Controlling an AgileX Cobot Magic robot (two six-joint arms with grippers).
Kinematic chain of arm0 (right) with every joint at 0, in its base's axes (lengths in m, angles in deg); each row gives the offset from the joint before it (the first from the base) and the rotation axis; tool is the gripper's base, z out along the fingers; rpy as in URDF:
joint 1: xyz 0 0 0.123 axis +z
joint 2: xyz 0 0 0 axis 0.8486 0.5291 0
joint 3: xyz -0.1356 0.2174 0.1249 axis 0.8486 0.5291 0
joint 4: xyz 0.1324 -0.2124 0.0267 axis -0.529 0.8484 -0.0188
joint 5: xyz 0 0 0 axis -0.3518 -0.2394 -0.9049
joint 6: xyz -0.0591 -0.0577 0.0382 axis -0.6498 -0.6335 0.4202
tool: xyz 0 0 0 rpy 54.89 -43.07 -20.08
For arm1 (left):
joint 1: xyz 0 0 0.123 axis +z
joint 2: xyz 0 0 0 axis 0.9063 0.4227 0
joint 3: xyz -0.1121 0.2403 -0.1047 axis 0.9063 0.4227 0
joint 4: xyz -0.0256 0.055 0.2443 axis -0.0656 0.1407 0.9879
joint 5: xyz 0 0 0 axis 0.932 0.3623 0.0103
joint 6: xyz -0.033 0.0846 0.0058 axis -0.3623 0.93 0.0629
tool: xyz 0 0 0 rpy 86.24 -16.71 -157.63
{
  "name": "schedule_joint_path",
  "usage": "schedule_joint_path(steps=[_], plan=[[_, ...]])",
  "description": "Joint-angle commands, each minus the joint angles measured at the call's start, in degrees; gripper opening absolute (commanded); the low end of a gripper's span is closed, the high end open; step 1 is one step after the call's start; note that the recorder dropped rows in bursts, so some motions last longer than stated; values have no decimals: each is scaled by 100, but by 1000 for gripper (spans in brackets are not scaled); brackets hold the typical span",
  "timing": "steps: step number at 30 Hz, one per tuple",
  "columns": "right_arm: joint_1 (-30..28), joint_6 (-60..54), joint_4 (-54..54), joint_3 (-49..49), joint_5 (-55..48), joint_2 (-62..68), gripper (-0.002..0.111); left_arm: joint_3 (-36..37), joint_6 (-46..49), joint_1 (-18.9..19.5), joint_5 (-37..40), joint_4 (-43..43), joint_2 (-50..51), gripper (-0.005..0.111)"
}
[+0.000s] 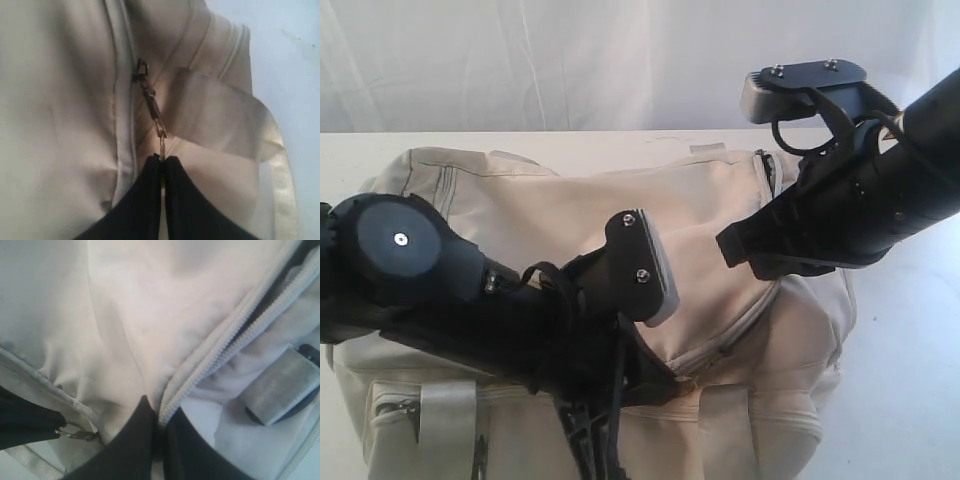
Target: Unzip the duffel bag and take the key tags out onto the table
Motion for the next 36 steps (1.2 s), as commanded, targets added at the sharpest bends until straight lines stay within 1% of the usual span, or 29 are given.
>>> schedule_joint_path(steps=[1,3,5,10,14,16,24,27,28,29,32,36], plan=[[-31,-37,-6,-83,208,-86,0,39,-1626,-24,484,1579,-208,0],[-31,-37,-6,-56,231,-86,0,39,-2259,-24,553,2223,-302,0],[-31,-37,-6,-56,231,-86,0,39,-2715,-24,680,2652,-376,0],[-31,-37,-6,-56,231,-86,0,39,-3497,-14,1120,3482,-573,0],[-31,-37,-6,-57,220,-86,0,39,-4743,36,1477,4516,-863,0],[-31,-37,-6,-57,208,-86,0,39,-5037,134,1692,4778,-1019,0],[-31,-37,8,-57,186,-86,0,39,-5216,696,2629,4868,-1728,0],[-31,-37,8,-57,150,-86,0,54,-5227,1152,3101,4913,-2134,0],[-31,-37,8,-57,137,-86,0,61,-5227,1225,3154,4959,-2208,0],[-31,-37,8,-57,85,-86,0,139,-5227,1415,3200,4997,-2398,0],[-31,-37,8,-57,54,-86,0,353,-5227,1695,3189,5011,-2694,0],[-31,-37,21,-57,52,-86,0,668,-5227,2071,2947,5011,-3076,0]])
